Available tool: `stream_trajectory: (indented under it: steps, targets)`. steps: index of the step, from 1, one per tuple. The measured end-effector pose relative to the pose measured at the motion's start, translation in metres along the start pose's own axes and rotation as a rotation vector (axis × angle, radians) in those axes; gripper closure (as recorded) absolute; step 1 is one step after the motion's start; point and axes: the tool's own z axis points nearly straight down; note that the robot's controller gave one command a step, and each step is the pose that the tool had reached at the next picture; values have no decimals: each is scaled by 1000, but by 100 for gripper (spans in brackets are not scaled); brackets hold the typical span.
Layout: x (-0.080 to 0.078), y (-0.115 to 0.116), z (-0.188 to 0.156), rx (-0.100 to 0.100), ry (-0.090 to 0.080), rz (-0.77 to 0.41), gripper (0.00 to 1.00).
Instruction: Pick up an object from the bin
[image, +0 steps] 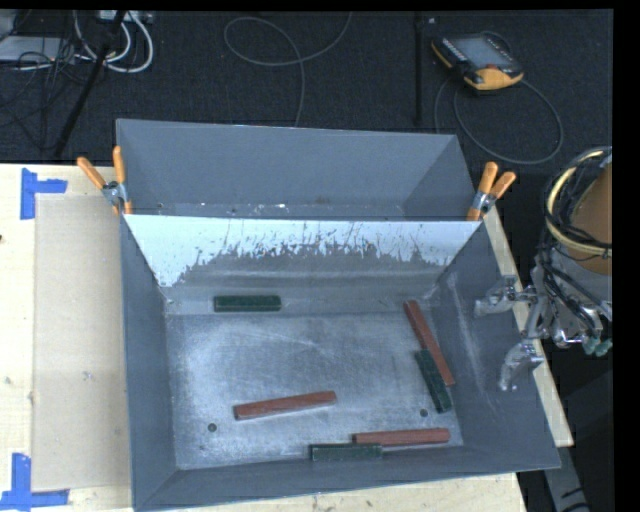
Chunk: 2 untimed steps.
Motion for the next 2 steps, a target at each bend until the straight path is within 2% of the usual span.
stream_trajectory:
  steps: [1, 2]
  targets:
    - [0, 0, 0, 0, 0, 0, 0]
    - [2, 7, -68, 0, -3, -431, 100]
